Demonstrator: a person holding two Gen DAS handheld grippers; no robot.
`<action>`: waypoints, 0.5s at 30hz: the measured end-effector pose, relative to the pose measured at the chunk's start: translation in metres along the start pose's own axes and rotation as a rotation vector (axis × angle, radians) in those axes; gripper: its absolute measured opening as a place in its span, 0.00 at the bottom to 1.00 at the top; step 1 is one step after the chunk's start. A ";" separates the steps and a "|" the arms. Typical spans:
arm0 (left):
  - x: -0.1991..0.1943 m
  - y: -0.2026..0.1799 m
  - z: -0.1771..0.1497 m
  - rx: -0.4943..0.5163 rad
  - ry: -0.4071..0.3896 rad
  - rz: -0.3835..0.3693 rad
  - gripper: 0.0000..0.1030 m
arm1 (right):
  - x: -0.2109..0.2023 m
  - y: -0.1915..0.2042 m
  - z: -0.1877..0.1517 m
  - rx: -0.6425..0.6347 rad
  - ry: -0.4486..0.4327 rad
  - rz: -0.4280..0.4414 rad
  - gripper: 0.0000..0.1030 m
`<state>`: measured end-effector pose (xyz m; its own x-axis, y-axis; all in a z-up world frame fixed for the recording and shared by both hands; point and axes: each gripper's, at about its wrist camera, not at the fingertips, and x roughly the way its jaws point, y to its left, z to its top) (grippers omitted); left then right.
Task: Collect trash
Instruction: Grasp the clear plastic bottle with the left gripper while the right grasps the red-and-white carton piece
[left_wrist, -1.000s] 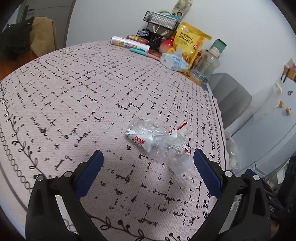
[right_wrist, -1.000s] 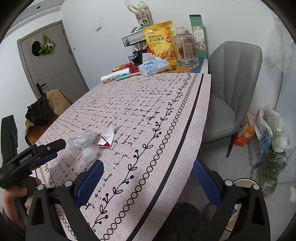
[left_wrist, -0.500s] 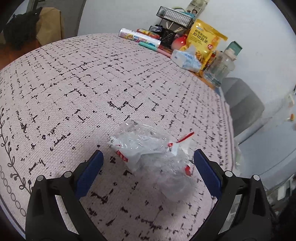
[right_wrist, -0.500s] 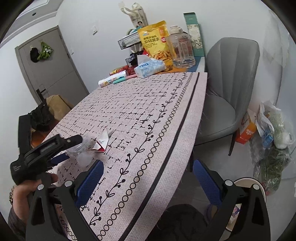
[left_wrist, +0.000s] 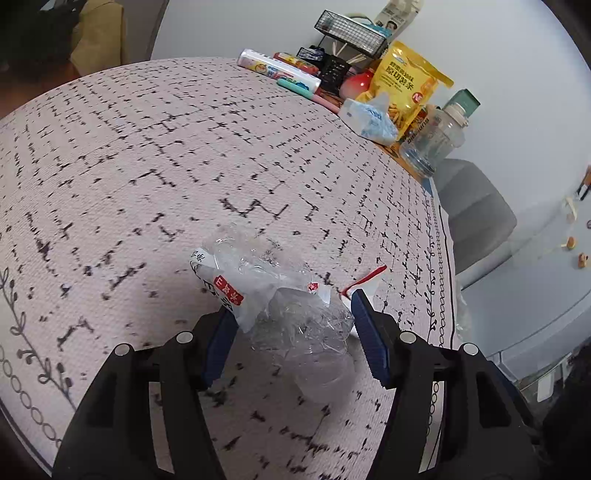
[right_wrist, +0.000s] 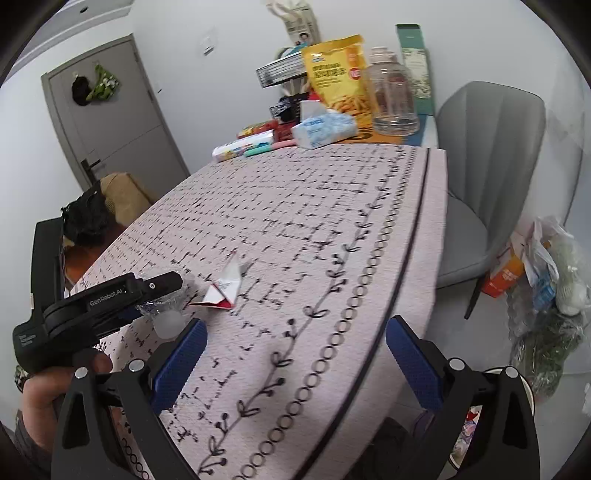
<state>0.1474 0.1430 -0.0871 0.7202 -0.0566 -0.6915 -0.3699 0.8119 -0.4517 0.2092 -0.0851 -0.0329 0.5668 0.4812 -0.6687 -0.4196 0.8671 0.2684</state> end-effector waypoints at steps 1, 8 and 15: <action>-0.003 0.003 0.000 -0.004 -0.007 0.002 0.59 | 0.003 0.004 0.000 -0.008 0.004 0.003 0.92; -0.031 0.022 0.005 -0.011 -0.074 0.040 0.59 | 0.018 0.027 0.007 -0.048 0.025 0.027 0.92; -0.048 0.044 0.013 -0.040 -0.108 0.066 0.59 | 0.041 0.054 0.013 -0.085 0.064 0.059 0.92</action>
<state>0.1036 0.1888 -0.0666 0.7520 0.0610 -0.6564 -0.4400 0.7879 -0.4309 0.2189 -0.0168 -0.0365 0.4941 0.5199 -0.6968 -0.5114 0.8220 0.2507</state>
